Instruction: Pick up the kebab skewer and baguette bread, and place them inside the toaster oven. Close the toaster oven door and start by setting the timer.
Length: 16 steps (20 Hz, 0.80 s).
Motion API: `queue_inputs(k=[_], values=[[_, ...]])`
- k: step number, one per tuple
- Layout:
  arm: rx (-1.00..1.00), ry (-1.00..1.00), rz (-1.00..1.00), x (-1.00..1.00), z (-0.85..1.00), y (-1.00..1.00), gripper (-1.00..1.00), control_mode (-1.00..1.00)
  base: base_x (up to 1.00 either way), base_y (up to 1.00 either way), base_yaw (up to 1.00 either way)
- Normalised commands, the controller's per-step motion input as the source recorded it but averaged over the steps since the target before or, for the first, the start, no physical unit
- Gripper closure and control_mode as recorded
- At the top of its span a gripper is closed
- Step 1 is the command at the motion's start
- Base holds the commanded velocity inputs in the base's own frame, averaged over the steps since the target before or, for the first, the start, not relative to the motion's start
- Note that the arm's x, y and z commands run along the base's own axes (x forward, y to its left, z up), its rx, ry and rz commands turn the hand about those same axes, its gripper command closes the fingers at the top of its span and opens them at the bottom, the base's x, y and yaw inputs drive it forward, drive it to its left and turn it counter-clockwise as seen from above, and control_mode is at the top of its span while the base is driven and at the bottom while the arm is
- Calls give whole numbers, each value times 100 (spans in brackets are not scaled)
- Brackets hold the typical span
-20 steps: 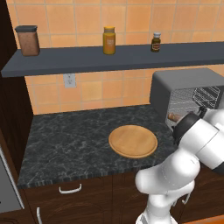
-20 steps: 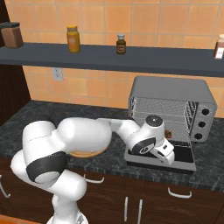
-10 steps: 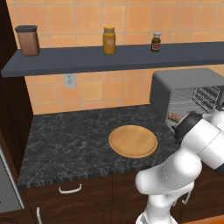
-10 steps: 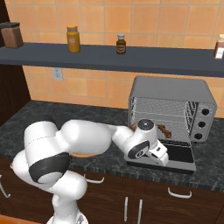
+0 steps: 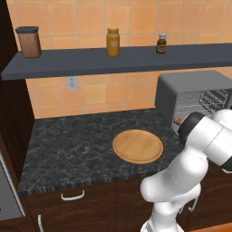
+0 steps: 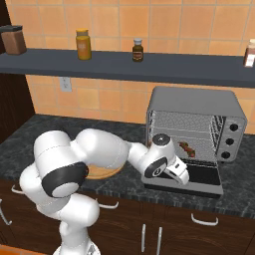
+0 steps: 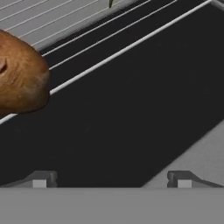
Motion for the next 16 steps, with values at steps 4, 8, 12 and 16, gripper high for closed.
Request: queue_inputs(k=[4, 8, 12, 16], values=[[0, 0, -6, 21, 0, -1, -100, -100, 0, 0, 0], [0, 0, -7, 28, 0, 0, -100, -100, 0, 0, 0], [0, 0, -7, 39, 0, -3, -100, -100, 0, 0, 0], [-1, 0, -7, 41, 0, -22, -100, -100, 0, 0, 0]])
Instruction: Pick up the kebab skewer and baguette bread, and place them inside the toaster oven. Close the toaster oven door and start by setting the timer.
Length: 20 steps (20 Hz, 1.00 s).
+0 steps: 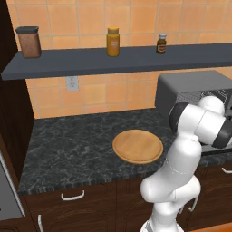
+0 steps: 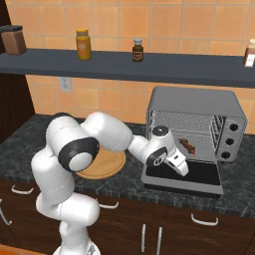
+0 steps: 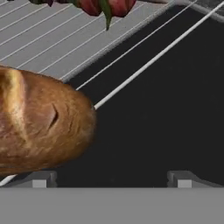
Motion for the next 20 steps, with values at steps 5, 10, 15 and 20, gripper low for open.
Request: queue_inputs(k=[5, 10, 15, 20], values=[[-4, 0, -9, 34, -6, -30, -100, -100, 0, 0, 0], [-3, 0, -8, 30, -6, -35, -100, -100, 0, 0, 0], [0, 0, -9, 5, -20, -16, -100, -100, 0, 0, 0], [0, 0, -9, 0, -14, -1, -100, -100, 0, 0, 0]])
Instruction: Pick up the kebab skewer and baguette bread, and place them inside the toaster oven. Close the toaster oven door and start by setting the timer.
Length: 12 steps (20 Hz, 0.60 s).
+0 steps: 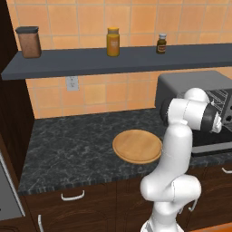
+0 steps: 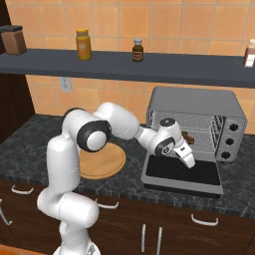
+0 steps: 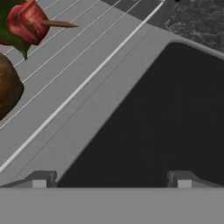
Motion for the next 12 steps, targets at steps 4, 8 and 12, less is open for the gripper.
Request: queue_inputs(k=[4, 8, 12], values=[[0, 0, -9, 0, -9, 0, -100, -100, 0, 0, 0], [0, 0, -7, 0, -4, 0, -100, -100, 0, 0, 0], [0, -3, -9, 0, 0, 6, -100, -100, 0, 0, 0]])
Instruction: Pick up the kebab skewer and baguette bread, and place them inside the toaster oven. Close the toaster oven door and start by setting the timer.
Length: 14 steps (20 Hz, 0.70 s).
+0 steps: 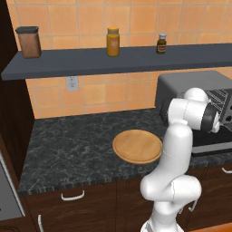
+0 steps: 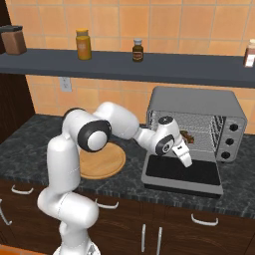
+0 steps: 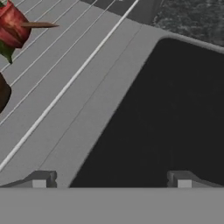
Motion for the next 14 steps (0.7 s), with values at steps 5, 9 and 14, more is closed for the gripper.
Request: queue_inputs(k=[5, 9, 14], values=[[3, -4, -7, -21, 0, 7, -100, -100, 0, 0, 0], [1, 0, 1, -100, 23, -26, -100, -100, 0, 0, 0], [0, 3, 30, -100, 26, -25, -100, -100, 0, 0, 0]])
